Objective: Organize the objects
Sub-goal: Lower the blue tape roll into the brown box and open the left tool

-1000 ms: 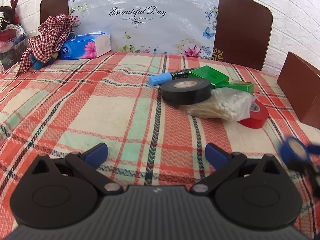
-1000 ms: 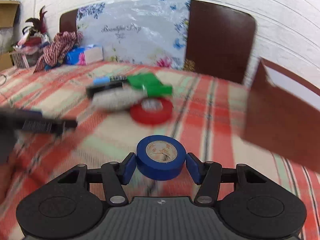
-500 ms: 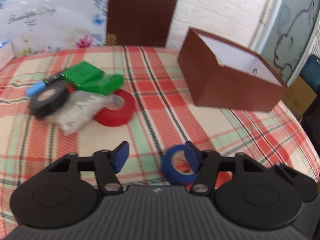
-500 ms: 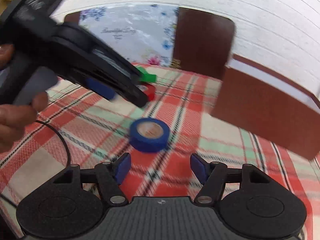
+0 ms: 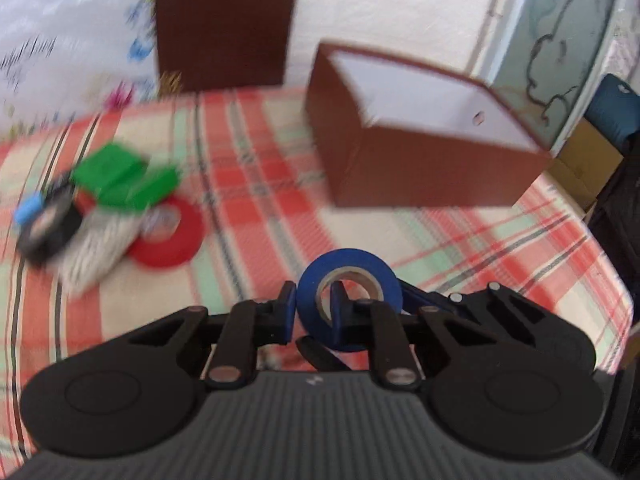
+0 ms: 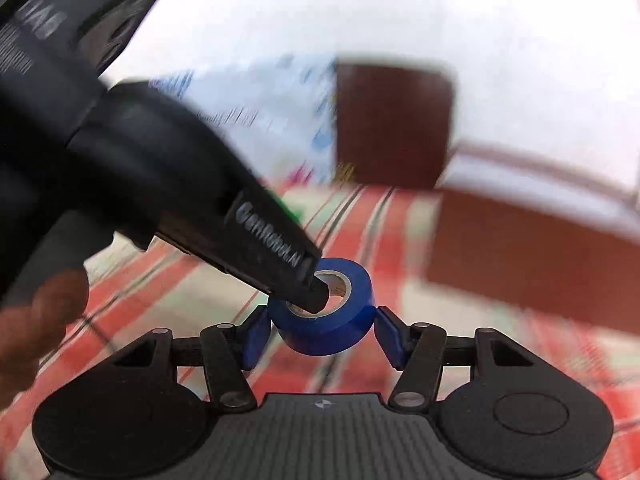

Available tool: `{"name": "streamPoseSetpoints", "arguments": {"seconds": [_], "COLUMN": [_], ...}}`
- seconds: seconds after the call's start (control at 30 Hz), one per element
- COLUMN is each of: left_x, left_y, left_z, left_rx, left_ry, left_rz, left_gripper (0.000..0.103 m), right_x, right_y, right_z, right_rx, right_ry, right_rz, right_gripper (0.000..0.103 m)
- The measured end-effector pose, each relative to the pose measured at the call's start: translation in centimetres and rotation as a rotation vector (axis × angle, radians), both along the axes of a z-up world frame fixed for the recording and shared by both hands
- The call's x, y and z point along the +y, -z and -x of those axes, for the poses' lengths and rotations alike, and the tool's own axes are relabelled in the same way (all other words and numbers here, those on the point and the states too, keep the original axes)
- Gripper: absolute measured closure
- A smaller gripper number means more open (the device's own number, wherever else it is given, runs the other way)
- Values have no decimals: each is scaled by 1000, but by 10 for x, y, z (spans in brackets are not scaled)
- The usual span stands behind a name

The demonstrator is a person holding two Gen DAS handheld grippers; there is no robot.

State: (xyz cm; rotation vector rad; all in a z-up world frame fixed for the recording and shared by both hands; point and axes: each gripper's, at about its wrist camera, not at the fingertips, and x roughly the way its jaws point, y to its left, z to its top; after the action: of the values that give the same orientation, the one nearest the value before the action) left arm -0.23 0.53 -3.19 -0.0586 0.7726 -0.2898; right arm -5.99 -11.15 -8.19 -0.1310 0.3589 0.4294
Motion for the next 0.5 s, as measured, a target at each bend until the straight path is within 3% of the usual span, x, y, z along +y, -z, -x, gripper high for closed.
{"name": "streamPoseSetpoints", "arguments": {"seconds": [0.1,0.2,0.3,0.4,0.43,0.5], "left_x": [-30,-69,-101,-122,-129,-141], "left_y": [-32,-53,-62,-57,-54,-42], "left_z": [-14,-34,-63,-97,-108,-122], "left_rx": [-90,-165,-197,-163,-148,-146], "left_ry": [73,143,172,172,174,125], "left_rz": [12,-11,-20,-9,-13,-89], "left_gripper": [83,83,83,81,79,48], "right_x": [-17,-42,-65,-82,-86,-91], "right_y": [-19,-34,-43,-43,-39,-30], "right_z": [-2,-20,-50,-87,-98,-114], "right_rx": [-139,-206,-207,-176,-164,-140], "right_ry": [108,192,255,294,316,372], "right_rz": [12,-1,-13,-34,-29,-17], "right_gripper": [46,46,46,45,39,30]}}
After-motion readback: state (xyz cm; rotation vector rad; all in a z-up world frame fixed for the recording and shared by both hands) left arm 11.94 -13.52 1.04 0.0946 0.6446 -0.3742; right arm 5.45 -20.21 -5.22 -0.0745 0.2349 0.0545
